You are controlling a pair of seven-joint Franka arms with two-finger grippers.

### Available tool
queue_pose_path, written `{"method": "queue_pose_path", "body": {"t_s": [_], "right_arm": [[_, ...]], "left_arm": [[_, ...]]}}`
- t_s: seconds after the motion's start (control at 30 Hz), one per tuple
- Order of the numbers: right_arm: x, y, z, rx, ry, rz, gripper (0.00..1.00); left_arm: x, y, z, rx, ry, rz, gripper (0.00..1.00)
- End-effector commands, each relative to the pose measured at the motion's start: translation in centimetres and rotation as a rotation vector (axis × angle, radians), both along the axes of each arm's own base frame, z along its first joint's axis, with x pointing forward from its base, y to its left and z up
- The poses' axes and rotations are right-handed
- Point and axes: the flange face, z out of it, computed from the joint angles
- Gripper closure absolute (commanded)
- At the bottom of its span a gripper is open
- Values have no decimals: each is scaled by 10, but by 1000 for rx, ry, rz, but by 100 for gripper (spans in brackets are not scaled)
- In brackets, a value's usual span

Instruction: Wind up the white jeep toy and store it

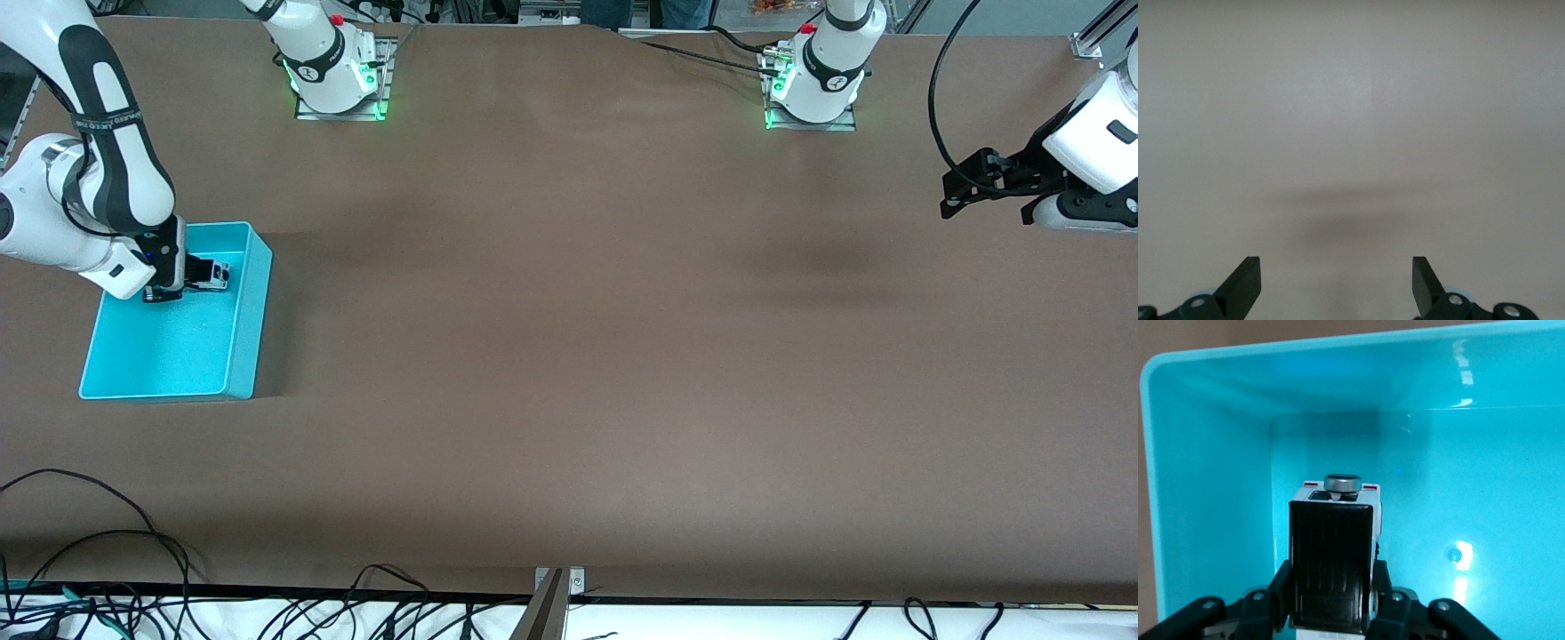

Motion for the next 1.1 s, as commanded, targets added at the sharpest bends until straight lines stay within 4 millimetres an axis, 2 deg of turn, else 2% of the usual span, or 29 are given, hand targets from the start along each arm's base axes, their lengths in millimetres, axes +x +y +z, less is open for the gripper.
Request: {"method": "queue_pose_path", "body": {"t_s": [0.0, 0.1, 0.23, 0.27, 0.3, 0.4, 0.53, 0.67, 0.87, 1.07], "right_arm": [[-3, -1, -6, 21, -9, 1, 69], [-2, -1, -6, 22, -9, 10, 56], [-2, 0, -6, 41, -13, 34, 24], [-2, 0, -6, 46, -16, 26, 10], [-2, 0, -8, 54, -13, 18, 0], [-3, -1, -11, 59, -6, 19, 0], [4, 2, 0, 61, -16, 27, 0], [21, 0, 23, 80, 4, 30, 0], [53, 13, 66, 97, 6, 52, 0], [75, 20, 110, 94, 26, -55, 0]], "left_arm": [[0, -1, 8, -27, -12, 10, 0], [0, -1, 8, -27, -12, 8, 0], [-1, -1, 8, -27, -10, 10, 0], [-1, -2, 8, -29, -10, 8, 0], [-1, -1, 8, -29, -9, 10, 0], [-1, -2, 8, -29, -9, 7, 0], [-1, -7, 8, -27, -9, -2, 0], [-2, -10, 9, -27, -10, -7, 0], [-2, -9, 10, -29, -13, -4, 0], [-4, -13, 11, -27, -12, -12, 0]]}}
